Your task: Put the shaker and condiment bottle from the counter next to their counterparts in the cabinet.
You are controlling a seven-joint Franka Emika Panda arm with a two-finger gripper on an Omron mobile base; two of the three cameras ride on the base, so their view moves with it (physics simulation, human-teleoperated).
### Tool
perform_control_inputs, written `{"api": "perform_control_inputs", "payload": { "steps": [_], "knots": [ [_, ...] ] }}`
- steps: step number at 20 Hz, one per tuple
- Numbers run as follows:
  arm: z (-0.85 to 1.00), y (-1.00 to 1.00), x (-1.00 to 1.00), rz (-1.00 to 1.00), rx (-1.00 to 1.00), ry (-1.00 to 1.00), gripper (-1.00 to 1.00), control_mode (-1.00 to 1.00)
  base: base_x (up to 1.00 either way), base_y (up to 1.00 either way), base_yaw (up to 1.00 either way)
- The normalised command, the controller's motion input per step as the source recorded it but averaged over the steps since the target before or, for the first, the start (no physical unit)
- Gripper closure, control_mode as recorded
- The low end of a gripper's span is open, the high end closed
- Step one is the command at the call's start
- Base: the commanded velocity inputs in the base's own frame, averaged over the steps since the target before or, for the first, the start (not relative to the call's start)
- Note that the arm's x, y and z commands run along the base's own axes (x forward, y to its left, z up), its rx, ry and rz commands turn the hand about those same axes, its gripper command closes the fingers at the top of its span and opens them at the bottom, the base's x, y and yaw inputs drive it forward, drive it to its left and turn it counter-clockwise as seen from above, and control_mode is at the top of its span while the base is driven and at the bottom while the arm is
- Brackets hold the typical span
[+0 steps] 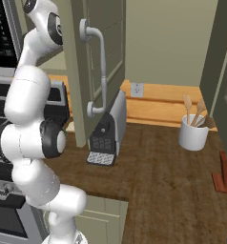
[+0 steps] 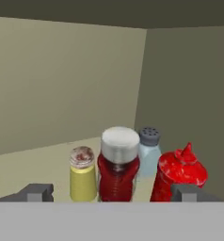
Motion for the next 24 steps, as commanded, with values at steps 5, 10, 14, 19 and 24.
{"api": "perform_control_inputs", "payload": {
  "steps": [5, 10, 14, 19, 24],
  "knots": [
    [-0.02, 0.2, -1.0, 0.0, -0.04, -0.13, -1.0, -1.0, 0.0, 0.0, 0.0],
    [-0.39, 0.1, -1.0, -0.03, 0.0, -0.12, -1.0, -1.0, 0.0, 0.0, 0.0],
    [-0.63, 0.17, -1.0, 0.0, -0.01, -0.08, -1.0, -1.0, 0.0, 0.0, 0.0],
    [-0.83, 0.27, -1.0, -0.01, -0.03, 0.0, -1.0, -1.0, 0.0, 0.0, 0.0],
    [-0.8, 0.32, -1.0, -0.02, -0.03, 0.0, -1.0, -1.0, 0.0, 0.0, 0.0]
  ]
}}
